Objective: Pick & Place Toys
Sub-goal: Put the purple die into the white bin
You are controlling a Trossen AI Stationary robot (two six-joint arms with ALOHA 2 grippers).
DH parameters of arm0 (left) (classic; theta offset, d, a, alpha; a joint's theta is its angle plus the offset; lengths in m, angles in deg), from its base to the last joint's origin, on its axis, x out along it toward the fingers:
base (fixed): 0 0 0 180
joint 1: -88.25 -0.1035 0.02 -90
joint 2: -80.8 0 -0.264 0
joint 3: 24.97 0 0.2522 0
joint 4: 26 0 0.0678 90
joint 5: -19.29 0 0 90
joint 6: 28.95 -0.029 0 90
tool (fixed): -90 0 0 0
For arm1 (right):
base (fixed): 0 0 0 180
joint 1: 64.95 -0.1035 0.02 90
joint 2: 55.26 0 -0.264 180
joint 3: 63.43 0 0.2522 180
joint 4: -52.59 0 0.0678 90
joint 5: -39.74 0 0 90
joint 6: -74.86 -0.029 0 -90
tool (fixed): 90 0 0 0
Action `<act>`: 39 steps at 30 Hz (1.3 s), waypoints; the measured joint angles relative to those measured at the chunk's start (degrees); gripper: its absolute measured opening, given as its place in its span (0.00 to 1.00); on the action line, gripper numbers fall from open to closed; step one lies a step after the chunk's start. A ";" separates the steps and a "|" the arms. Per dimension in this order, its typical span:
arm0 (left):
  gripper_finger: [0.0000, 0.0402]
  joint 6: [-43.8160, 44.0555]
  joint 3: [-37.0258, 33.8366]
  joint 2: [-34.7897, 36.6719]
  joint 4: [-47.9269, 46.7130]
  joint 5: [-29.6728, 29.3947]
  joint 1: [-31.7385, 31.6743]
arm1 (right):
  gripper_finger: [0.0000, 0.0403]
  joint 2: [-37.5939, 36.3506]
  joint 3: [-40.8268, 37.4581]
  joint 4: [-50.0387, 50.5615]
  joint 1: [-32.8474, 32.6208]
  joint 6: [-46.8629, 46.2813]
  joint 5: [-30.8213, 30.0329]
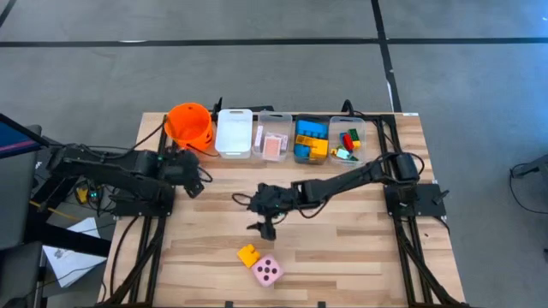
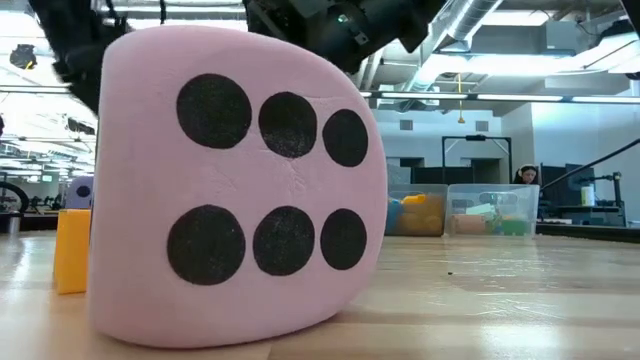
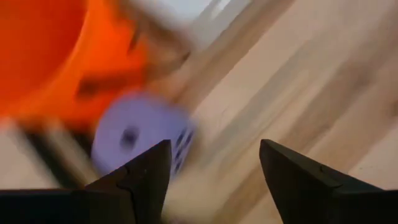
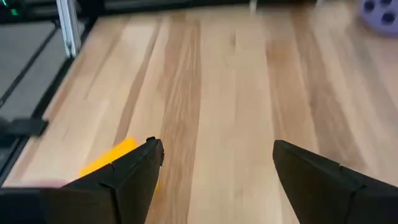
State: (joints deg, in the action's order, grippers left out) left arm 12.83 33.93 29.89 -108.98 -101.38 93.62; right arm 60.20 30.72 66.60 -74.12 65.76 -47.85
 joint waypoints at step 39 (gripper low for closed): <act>0.00 5.06 0.69 -28.21 2.13 9.01 -27.17 | 0.75 0.00 -0.01 7.74 -9.16 -3.87 -2.82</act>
State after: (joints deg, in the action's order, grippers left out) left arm 17.89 34.62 1.68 -106.86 -92.37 66.45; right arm 60.20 30.71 74.34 -83.28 61.89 -50.67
